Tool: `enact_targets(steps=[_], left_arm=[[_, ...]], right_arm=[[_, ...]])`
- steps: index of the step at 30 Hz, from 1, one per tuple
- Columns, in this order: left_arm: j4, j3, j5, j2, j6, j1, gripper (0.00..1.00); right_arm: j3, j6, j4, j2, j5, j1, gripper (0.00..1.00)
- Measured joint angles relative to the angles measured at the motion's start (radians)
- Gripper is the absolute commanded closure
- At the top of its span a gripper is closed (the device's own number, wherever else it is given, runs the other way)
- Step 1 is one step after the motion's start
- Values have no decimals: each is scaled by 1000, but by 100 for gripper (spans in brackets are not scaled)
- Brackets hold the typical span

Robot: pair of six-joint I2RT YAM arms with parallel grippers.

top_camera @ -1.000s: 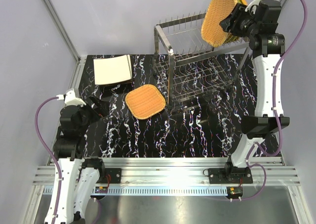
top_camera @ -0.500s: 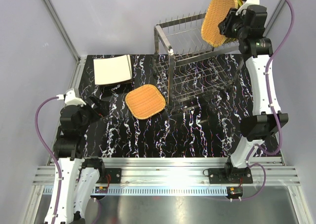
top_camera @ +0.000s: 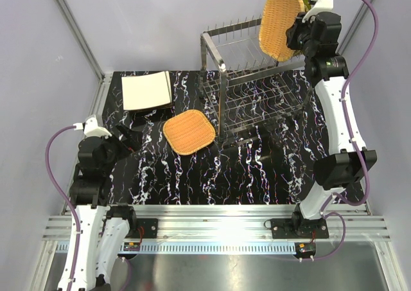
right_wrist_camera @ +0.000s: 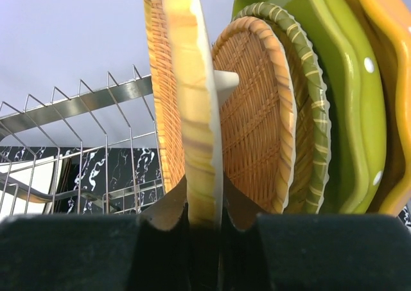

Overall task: Unload the plates from the dish rack
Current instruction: Grab a plate with the right arm, then pass the plate from the right arm to the left

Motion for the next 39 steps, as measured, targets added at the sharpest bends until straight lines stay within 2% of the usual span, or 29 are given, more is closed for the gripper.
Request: enact_targets(steps=[8, 17, 25, 39], left_arm=[[0, 0, 0, 0, -2, 0, 1], [0, 0, 0, -5, -2, 0, 1], [4, 0, 14, -13, -3, 0, 1], [143, 0, 188, -25, -58, 0, 1]], right_arm=[[-7, -5, 21, -9, 13, 3, 100], [146, 1, 95, -10, 51, -4, 100], [162, 12, 129, -13, 54, -5, 100], [163, 135, 57, -51, -52, -5, 100]])
